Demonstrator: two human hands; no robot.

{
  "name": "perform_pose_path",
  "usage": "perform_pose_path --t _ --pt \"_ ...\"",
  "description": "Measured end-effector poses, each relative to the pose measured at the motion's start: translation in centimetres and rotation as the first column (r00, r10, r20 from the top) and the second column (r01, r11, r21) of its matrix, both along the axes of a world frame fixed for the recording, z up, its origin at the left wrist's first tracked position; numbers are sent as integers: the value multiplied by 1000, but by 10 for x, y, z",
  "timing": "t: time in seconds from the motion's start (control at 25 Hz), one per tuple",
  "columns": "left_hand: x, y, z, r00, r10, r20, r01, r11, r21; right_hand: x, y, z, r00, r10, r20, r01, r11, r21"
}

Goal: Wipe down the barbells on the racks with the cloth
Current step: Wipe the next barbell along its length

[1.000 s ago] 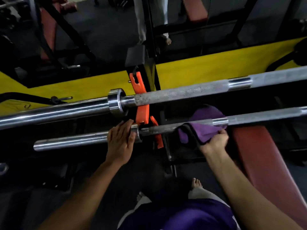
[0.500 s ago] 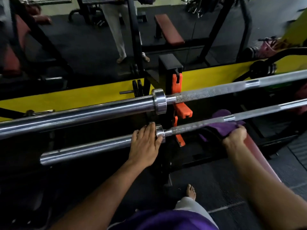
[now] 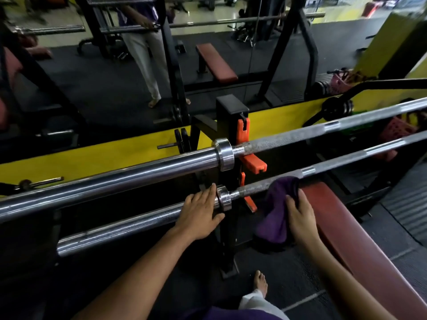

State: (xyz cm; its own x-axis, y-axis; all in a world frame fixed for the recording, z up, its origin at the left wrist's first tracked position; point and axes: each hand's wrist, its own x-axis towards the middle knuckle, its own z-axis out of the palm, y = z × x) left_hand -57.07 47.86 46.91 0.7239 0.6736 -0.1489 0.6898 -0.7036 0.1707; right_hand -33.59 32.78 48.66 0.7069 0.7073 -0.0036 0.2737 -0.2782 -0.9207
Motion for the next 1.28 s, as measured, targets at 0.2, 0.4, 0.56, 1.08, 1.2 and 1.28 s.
perform_pose_path --t 0.2,0.4,0.56,1.08,1.2,1.28 --pt "-39 23 -10 977 -186 105 175 979 99 -56 34 12 800 367 474 -379 922 -75" --pt "-42 25 -15 968 -218 126 191 962 196 -78 76 5 784 408 468 -277 904 -325" --pt "-42 23 -11 970 -210 124 184 964 192 -69 90 14 703 518 487 -211 806 -553" --pt "-42 23 -14 981 -185 51 175 971 162 -84 67 6 732 629 262 -228 588 -776" --pt "-42 24 -16 981 -188 45 179 971 161 -103 61 -26 802 592 84 -317 540 -780" --pt "-42 25 -15 981 -187 46 177 971 163 -117 57 -47 862 506 -33 -387 613 -689"
